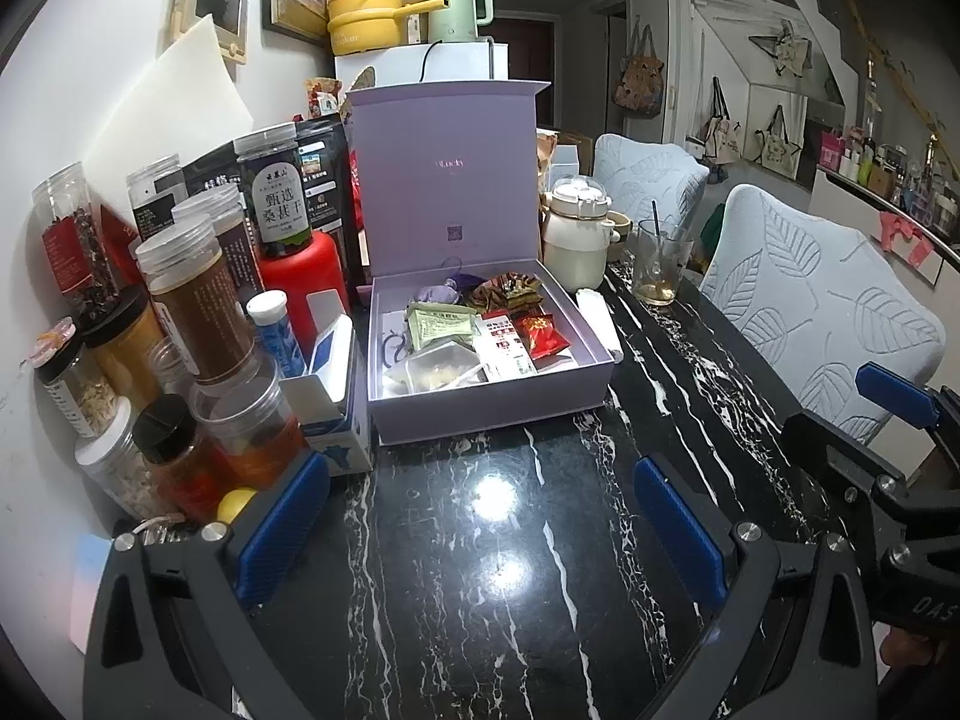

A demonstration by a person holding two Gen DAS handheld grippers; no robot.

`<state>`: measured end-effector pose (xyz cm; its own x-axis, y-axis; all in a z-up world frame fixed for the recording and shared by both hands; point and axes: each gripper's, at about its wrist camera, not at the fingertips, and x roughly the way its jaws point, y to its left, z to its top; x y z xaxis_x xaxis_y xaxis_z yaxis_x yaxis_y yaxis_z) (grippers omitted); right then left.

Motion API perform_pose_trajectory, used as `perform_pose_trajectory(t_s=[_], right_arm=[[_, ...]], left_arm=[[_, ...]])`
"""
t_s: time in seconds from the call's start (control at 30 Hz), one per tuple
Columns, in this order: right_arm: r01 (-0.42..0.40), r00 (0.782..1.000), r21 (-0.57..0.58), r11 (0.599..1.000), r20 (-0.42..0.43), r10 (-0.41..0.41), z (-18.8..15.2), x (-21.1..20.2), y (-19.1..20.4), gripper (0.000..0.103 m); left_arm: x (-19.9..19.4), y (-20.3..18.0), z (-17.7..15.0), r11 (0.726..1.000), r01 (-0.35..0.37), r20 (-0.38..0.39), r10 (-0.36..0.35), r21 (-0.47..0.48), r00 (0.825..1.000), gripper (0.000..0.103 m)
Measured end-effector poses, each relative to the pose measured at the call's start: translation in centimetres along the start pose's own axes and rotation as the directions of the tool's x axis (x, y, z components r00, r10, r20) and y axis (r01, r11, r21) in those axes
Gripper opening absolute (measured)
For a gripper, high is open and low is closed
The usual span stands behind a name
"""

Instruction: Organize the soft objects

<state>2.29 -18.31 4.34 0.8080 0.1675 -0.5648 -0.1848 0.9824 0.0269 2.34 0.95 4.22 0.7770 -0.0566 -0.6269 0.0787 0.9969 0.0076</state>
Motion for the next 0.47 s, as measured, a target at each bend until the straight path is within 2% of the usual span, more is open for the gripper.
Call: perform_pose_trajectory(t_s=[0.47], right_arm=[[0.013,1.0,0.015,1.0,-0.018,-0.012,-0.2,0.5,-0.4,0.093]], left_arm=[[1.5,0.1,-0.5,1.0,-0.007,-0.045,0.007,-0.013,0.999,0.103]])
